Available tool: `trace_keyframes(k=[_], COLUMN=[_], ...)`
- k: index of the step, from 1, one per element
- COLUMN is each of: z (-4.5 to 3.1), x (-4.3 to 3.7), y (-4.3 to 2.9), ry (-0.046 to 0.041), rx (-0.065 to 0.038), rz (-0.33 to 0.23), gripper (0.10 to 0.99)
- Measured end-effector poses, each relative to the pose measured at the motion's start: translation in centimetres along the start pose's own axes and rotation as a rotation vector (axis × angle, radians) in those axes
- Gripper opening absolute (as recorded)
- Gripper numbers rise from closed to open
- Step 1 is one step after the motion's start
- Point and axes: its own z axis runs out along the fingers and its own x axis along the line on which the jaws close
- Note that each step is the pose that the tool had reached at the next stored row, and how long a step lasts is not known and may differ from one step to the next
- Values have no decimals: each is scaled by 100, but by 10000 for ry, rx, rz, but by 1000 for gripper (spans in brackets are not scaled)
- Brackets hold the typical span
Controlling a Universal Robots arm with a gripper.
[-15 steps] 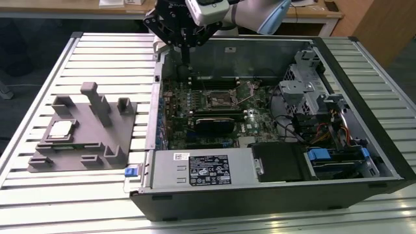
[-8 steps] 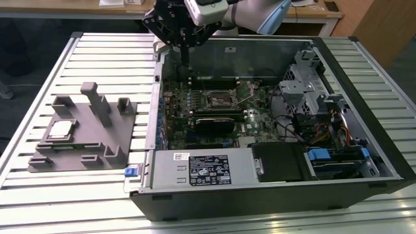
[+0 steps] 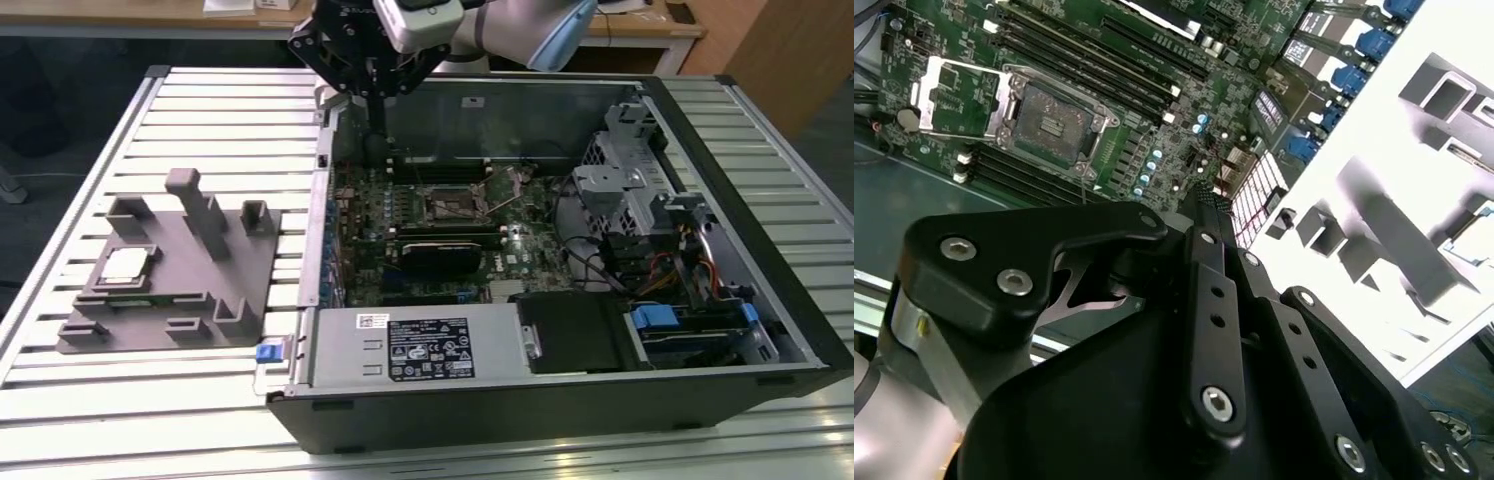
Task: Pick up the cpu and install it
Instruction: 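Reach for the cpu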
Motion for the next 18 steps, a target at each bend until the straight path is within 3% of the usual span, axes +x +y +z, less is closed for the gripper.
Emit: trace_keyframes(k=[18], z=[-2], x=[68], y=[-5], ry=[0], rx=[1], rz=[0], gripper=[106])
